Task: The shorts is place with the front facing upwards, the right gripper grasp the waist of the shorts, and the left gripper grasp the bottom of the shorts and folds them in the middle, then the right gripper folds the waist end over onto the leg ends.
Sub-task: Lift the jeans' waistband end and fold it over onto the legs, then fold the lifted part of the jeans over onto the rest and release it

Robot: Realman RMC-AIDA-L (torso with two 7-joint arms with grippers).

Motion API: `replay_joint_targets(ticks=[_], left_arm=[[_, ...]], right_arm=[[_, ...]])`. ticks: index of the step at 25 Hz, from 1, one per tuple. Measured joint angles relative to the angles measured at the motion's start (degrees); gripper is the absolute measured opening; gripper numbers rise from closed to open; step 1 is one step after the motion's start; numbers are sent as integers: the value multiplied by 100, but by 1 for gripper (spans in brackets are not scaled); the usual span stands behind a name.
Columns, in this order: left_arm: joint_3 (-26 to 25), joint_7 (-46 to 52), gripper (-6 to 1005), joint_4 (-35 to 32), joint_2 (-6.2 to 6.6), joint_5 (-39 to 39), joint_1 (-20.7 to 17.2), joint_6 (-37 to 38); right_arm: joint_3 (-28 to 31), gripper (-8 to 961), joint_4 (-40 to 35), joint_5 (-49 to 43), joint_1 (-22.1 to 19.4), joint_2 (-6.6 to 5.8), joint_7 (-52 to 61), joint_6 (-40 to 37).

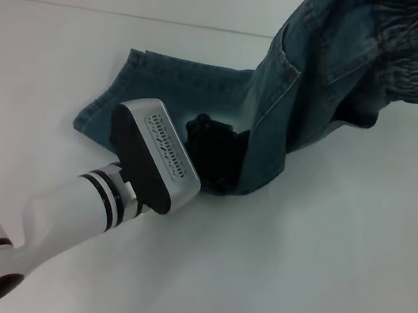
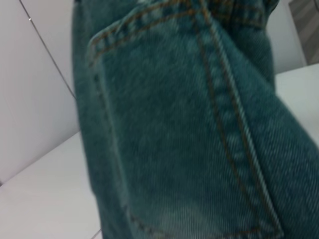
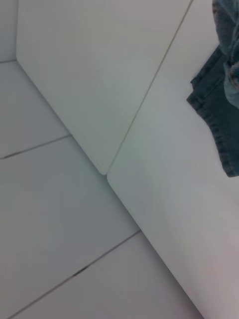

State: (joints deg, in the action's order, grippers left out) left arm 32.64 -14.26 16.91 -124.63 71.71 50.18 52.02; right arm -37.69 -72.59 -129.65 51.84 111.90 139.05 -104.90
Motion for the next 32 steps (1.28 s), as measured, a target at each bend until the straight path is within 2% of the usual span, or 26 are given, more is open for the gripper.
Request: replay_joint_targets(ticks=[3,6,14,15,19,26,32], left_arm=[[-294,2,0,83,0,384,-10,37],[-926,3,0,216,0,1242,-67,39],[-1480,3,0,433,0,2165,-105,16],[-1669,3,0,515,0,2461,-120,-6],[-1859,-4,1,521,0,2583,-246,80],[-2402,-18,1,41,0,2608,-1088,936],[-3425,188,1,-304,0,2581,-1722,1464]], right_arm=[[-8,114,-1,2,58,18,-2,-59],[-12,115,-13,2,77,23,-3,-90],[-20,115,-29,2,44,24,-6,-211],[-20,114,-29,2,29,20,-6,-213],[-19,111,3,-2,-32,-1,-52,-216],[-17,107,34,-20,-166,-40,-176,-199],[-80,107,149,-39,-209,-54,-360,-175]])
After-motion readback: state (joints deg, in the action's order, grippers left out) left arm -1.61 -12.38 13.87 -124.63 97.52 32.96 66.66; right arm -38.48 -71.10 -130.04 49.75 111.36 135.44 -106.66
